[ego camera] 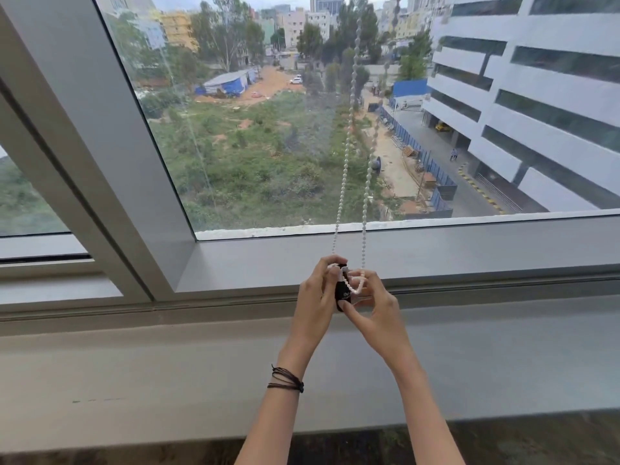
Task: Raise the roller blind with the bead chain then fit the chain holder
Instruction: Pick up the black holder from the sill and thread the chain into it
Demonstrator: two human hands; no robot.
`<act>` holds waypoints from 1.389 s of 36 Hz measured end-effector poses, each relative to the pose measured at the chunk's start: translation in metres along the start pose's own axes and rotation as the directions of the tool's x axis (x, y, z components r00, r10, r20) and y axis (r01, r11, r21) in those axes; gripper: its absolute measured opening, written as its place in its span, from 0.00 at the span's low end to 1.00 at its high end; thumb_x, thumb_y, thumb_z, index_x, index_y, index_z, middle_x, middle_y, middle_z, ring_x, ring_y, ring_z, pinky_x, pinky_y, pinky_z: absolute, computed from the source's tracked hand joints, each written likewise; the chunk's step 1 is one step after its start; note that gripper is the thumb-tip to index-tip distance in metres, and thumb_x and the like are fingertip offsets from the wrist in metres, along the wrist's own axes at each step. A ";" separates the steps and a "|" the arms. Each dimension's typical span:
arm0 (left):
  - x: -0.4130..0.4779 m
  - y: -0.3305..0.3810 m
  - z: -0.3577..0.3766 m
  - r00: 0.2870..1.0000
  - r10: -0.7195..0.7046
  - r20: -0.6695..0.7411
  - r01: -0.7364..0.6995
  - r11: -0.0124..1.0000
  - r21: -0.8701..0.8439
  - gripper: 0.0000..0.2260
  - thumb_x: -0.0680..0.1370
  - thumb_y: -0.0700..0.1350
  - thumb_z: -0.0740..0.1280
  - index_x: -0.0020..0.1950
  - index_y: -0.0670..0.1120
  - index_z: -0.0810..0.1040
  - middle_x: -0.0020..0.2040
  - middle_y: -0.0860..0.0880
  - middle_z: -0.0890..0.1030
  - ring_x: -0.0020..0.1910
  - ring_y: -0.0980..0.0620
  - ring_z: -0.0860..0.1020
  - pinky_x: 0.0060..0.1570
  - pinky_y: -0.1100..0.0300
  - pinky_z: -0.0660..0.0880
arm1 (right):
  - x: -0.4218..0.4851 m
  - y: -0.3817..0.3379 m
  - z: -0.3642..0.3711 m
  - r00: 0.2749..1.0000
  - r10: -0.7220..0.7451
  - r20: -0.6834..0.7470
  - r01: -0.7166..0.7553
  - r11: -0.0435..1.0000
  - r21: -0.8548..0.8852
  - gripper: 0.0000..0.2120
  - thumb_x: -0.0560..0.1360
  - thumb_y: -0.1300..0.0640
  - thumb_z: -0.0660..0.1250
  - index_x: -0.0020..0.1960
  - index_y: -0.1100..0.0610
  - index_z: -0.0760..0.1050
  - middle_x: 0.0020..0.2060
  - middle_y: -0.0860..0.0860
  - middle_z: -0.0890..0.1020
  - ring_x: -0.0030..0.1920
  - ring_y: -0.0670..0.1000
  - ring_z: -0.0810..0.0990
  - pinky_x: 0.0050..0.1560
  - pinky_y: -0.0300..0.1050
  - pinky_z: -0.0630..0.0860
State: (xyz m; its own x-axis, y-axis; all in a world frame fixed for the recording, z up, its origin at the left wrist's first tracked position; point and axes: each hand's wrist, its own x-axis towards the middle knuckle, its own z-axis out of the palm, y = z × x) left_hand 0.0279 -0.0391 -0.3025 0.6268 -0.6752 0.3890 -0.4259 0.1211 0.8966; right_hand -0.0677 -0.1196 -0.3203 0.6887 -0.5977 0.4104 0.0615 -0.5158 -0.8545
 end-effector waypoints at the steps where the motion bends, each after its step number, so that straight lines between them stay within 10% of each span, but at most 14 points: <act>1: -0.002 -0.002 0.000 1.000 -0.002 -0.002 0.002 1.000 0.002 0.09 0.82 0.47 0.56 0.55 0.51 0.75 0.41 0.57 0.81 0.39 0.60 0.80 0.41 0.68 0.75 | -0.001 0.002 0.000 1.000 0.013 0.008 -0.012 1.000 -0.006 0.21 0.69 0.64 0.72 0.54 0.46 0.70 0.44 0.42 0.81 0.42 0.44 0.80 0.44 0.33 0.77; 31: -0.018 -0.015 -0.009 0.992 -0.125 -0.030 0.119 0.981 -0.152 0.14 0.73 0.38 0.72 0.48 0.58 0.80 0.46 0.59 0.85 0.47 0.58 0.83 0.47 0.68 0.77 | -0.006 0.006 -0.004 0.994 0.108 0.025 -0.108 0.994 -0.014 0.12 0.70 0.59 0.72 0.49 0.47 0.75 0.43 0.44 0.83 0.45 0.43 0.81 0.48 0.47 0.79; 50: -0.026 -0.016 -0.007 0.994 -0.103 -0.025 0.100 0.989 -0.110 0.09 0.74 0.39 0.71 0.50 0.51 0.81 0.47 0.55 0.85 0.49 0.56 0.82 0.48 0.67 0.77 | -0.009 0.003 -0.008 0.998 0.066 0.022 -0.066 0.998 0.006 0.13 0.71 0.62 0.71 0.50 0.48 0.75 0.45 0.43 0.82 0.48 0.40 0.79 0.45 0.30 0.74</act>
State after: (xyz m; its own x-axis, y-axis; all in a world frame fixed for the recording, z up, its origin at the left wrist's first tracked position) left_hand 0.0234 -0.0184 -0.3254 0.6839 -0.6653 0.2993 -0.2866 0.1323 0.9489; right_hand -0.0798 -0.1211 -0.3240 0.7068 -0.6168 0.3463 0.0202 -0.4718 -0.8815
